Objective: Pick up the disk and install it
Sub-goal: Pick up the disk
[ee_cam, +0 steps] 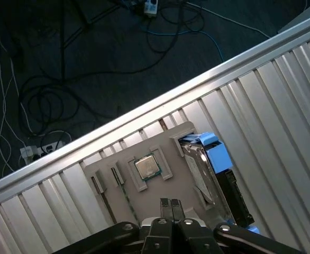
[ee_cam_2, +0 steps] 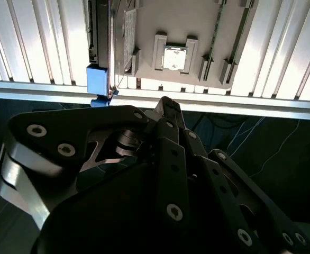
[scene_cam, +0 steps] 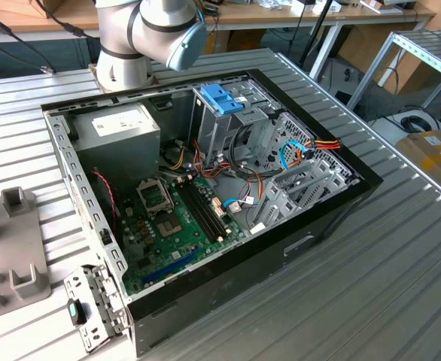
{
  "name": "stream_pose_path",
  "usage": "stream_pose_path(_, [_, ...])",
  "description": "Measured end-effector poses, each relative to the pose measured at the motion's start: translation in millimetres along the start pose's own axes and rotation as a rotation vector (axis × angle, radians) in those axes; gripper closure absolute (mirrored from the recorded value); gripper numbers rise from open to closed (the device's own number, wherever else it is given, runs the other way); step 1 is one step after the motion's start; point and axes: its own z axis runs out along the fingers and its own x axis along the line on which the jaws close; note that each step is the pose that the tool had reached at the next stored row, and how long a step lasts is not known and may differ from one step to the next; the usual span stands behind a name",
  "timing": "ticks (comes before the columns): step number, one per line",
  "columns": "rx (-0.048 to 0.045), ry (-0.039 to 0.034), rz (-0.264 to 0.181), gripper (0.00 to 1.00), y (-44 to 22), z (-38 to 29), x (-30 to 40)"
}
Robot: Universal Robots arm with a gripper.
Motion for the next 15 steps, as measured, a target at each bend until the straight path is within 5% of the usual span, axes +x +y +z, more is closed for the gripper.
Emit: stream_pose_path(15, [-0.0018, 0.0031, -0.070, 0.90, 0.0, 0.0, 0.0])
